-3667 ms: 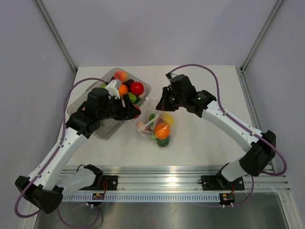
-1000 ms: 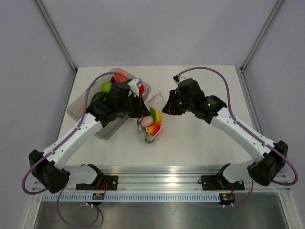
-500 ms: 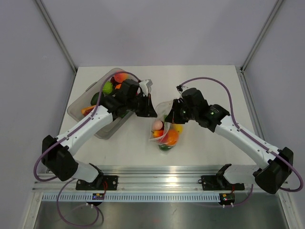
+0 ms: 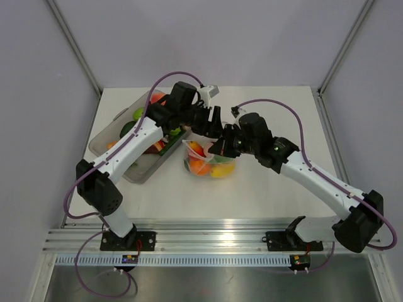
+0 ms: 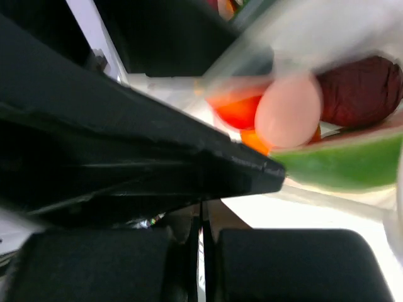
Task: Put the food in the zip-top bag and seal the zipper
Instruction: Adjust the zipper food storage bag at the center of the board, then zip the zipper food storage bag at the center of the board.
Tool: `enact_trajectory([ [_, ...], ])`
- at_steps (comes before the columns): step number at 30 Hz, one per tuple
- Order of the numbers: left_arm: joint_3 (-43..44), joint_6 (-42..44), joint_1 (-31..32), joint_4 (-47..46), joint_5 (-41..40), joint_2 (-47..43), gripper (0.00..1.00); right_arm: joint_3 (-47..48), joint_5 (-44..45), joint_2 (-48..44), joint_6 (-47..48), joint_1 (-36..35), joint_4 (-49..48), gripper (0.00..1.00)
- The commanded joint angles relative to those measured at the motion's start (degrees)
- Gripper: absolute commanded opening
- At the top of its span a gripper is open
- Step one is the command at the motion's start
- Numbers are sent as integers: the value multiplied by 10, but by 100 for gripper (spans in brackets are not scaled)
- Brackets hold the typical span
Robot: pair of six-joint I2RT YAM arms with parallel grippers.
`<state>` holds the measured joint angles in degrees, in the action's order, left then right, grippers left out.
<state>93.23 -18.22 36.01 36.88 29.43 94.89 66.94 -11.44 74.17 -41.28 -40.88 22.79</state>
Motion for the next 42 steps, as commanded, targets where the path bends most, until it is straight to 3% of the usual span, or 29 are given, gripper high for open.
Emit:
enact_trajectory([
  [1,68,45,-1,68,-29,10,71,-6,12,-15,-24,-5,-50,0],
  [2,70,61,-1,78,-45,0,92,-8,14,-17,-25,-6,-49,0],
  [3,70,69,-5,87,-59,-8,98,-10,15,-19,-27,-6,-50,0],
  [5,64,93,-13,90,-76,-28,99,-15,20,-19,-29,-5,-49,0],
  [8,41,116,-42,87,-84,-80,99,-16,20,-18,-34,-5,-47,0],
  [15,-75,197,-45,33,-73,-241,82,2,16,-2,-51,-6,-33,0],
  [18,-115,226,-40,20,-6,-282,88,8,5,5,-57,-6,-39,0],
  [20,-117,244,-31,31,33,-278,96,14,-7,12,-60,-6,-45,0],
  [23,-124,259,-4,27,23,-264,99,23,-13,19,-66,-6,-46,0],
  [31,-144,276,17,-11,-1,-215,97,20,-4,10,-78,-5,-43,0],
  [39,-147,289,45,10,-38,-183,88,19,-2,0,-78,-5,-42,0],
  [42,-151,287,56,13,-67,-168,78,19,-2,-3,-79,-5,-43,0],
])
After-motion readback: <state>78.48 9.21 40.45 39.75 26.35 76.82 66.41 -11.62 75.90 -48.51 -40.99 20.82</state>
